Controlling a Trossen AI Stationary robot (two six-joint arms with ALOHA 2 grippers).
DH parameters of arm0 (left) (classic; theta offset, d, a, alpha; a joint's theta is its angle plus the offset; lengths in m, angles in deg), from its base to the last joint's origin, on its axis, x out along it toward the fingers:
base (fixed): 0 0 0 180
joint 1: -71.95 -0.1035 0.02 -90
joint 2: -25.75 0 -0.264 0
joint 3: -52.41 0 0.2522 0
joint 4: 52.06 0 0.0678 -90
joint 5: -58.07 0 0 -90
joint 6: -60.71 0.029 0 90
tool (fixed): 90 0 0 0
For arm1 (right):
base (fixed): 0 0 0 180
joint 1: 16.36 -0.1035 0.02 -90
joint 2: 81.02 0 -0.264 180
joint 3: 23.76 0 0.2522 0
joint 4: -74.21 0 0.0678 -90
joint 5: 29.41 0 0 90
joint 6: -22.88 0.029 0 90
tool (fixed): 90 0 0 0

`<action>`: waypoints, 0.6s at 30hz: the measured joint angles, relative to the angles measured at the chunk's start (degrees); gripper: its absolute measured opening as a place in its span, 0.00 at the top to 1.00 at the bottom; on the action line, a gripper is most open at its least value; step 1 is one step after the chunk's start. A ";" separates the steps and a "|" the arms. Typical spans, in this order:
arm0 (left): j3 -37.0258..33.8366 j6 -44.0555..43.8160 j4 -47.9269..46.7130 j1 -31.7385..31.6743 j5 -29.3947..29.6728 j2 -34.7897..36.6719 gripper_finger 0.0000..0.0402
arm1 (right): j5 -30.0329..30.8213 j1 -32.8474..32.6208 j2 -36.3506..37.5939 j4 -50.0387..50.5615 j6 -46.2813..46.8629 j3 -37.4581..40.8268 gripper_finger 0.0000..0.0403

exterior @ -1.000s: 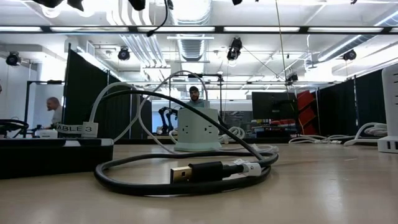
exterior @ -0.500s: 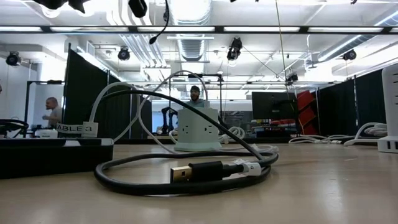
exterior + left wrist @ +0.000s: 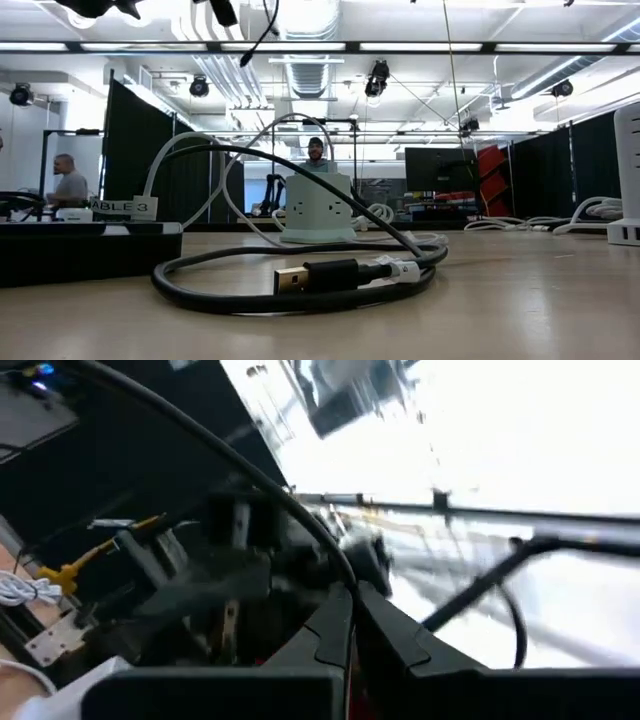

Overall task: Insert USB
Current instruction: Insert the black charger cable into the light green outlet extension

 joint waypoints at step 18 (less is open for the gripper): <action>0.00 -13.28 3.49 0.00 1.06 1.06 1.00 | 7.71 -2.91 -8.27 -16.12 -10.57 0.00 0.57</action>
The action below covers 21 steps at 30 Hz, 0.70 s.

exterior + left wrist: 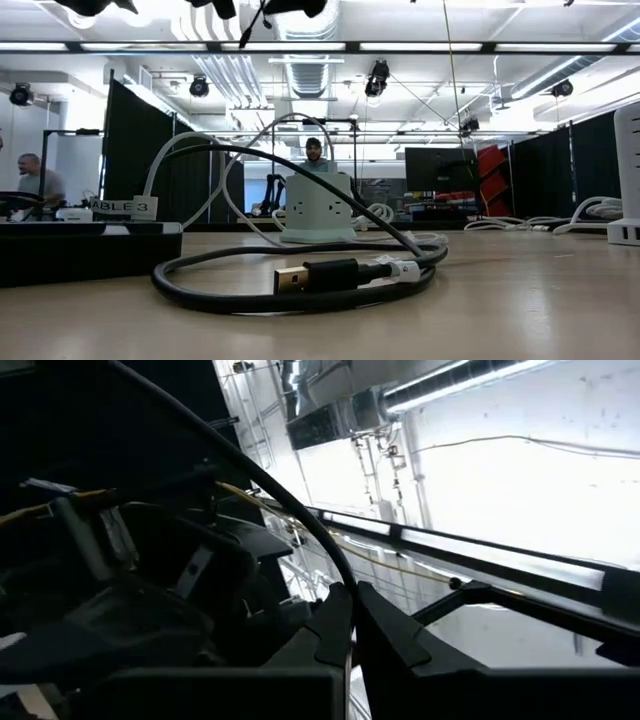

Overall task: Insert USB
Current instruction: Insert the black charger cable into the light green outlet extension

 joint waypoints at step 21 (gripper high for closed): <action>0.00 -2.54 1.25 0.04 -7.92 1.38 1.00 | 3.16 -0.15 -2.64 -3.85 -18.67 0.02 0.60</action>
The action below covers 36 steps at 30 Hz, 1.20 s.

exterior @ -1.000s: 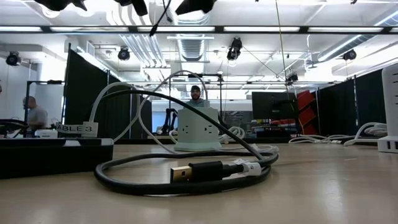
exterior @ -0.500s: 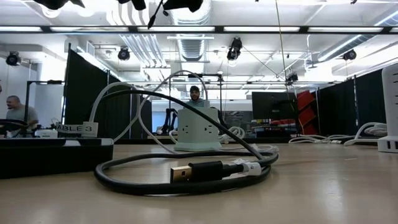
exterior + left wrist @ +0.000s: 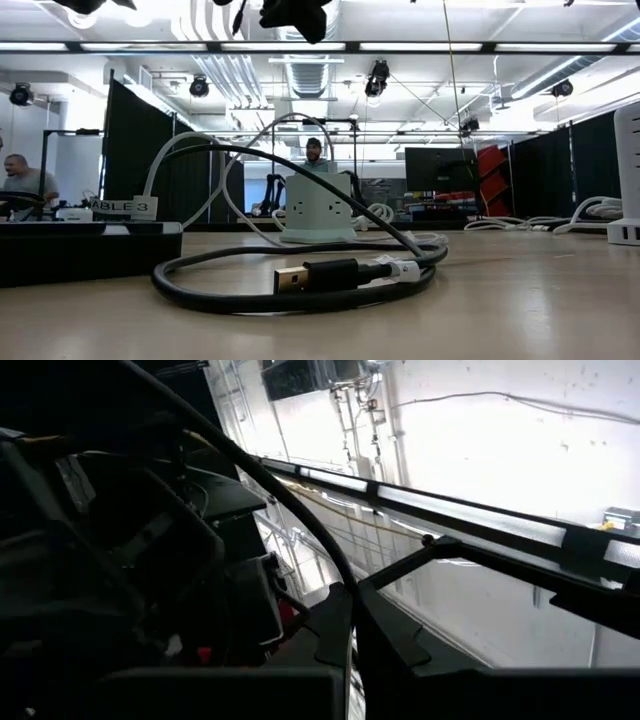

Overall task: Insert USB
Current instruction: Insert the black charger cable into the light green outlet extension

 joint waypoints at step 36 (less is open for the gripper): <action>0.00 3.12 -0.52 -0.04 -0.77 -0.15 1.00 | 9.11 -0.02 -0.52 -11.42 -9.77 0.00 0.99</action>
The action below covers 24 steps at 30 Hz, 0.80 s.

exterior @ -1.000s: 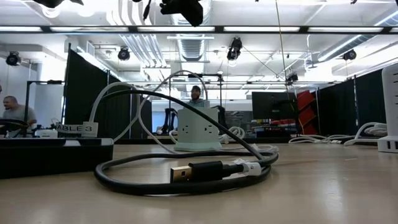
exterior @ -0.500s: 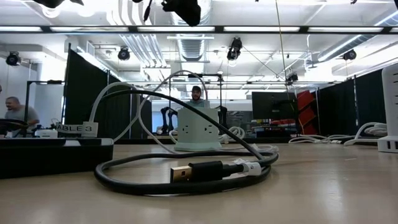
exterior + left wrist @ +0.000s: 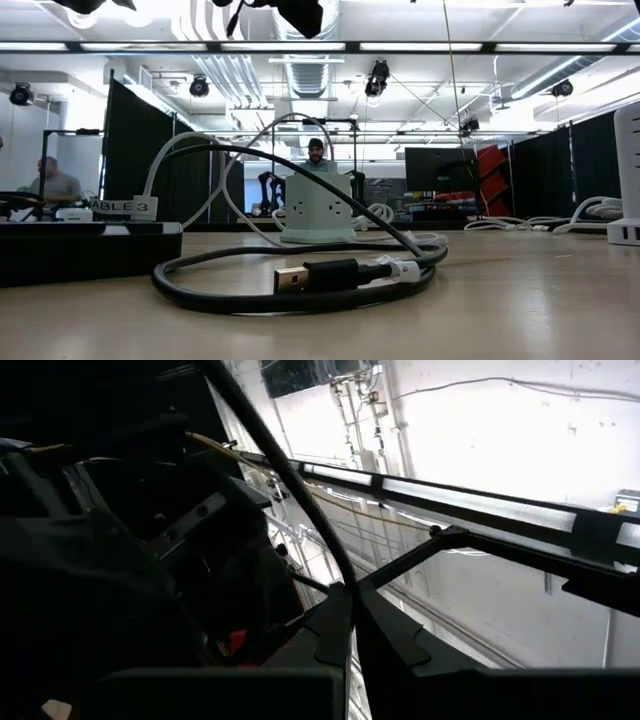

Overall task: Insert USB
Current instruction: Insert the black charger cable into the light green outlet extension

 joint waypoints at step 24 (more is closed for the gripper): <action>0.00 27.75 2.83 0.00 -10.97 2.03 0.85 | -0.71 -0.63 7.86 -1.96 25.96 -1.38 1.00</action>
